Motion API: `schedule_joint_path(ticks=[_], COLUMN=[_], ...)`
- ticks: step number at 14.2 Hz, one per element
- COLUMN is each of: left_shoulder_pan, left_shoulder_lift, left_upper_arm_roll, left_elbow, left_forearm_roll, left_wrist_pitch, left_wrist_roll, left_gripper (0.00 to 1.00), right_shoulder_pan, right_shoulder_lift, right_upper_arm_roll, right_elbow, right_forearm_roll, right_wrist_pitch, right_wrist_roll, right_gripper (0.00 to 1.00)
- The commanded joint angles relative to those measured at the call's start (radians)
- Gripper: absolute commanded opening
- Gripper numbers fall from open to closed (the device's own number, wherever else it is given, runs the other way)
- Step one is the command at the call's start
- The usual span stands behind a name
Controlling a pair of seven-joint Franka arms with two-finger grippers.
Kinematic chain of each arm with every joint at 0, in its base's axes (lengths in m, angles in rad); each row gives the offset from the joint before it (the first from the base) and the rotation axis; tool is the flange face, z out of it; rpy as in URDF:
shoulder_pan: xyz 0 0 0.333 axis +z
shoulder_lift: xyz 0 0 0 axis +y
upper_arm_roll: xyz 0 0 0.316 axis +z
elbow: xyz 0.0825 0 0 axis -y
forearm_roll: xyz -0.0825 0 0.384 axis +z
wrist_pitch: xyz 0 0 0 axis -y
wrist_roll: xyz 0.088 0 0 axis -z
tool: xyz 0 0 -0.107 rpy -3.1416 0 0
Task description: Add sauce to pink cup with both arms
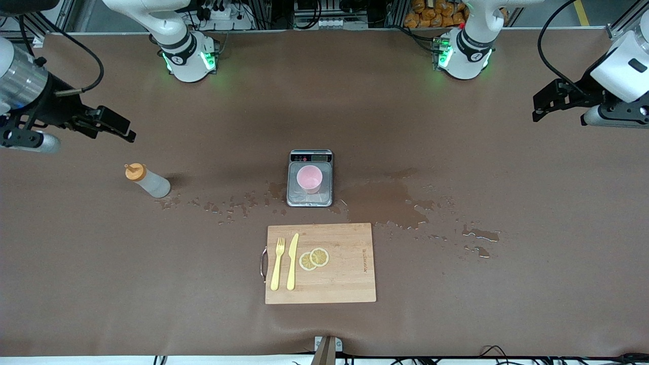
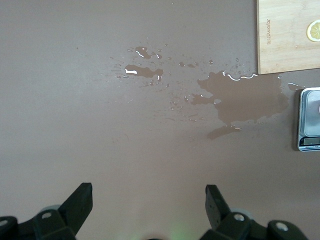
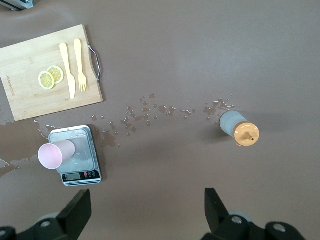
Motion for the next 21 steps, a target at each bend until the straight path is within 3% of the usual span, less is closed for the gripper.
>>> schedule_joint_path(ticks=[1,9,12,16,17,21], left_shoulder_pan=[0.011,0.011,0.011,0.011,0.011,0.011], left_shoulder_lift=[-0.009,-0.011,-0.011,-0.011,-0.011,-0.009], left_upper_arm_roll=[-0.004,-0.004,-0.006,-0.006,-0.006,-0.006], left_elbow=[0.001,0.001,0.001,0.001,0.001,0.001], left_forearm_roll=[-0.010,-0.008,-0.008,-0.007,-0.007,-0.007], left_wrist_pitch=[0.005,0.003,0.003,0.003,0.003,0.005], left_wrist_roll=[-0.001,-0.001,-0.001,-0.001,-0.001,-0.001], left_gripper=[1.00,1.00,1.00,1.00,1.00,1.00], right_shoulder_pan=[-0.013,-0.020,-0.028,-0.166,-0.175,-0.142], right_shoulder_lift=[-0.040,-0.019,-0.011,0.031,0.029,0.024], right_upper_arm_roll=[0.007,0.005,0.007,0.005,0.005,0.023], right_elbow=[-0.055,-0.028,-0.019,0.004,0.009,0.053], right_forearm_roll=[-0.022,-0.081,-0.161,-0.085,-0.056,-0.098], right_wrist_pitch=[0.043,0.044,0.062,0.101,0.093,0.051], right_wrist_roll=[-0.019,-0.017,-0.031,-0.210,-0.220,-0.156], right_gripper=[1.00,1.00,1.00,1.00,1.00,1.00])
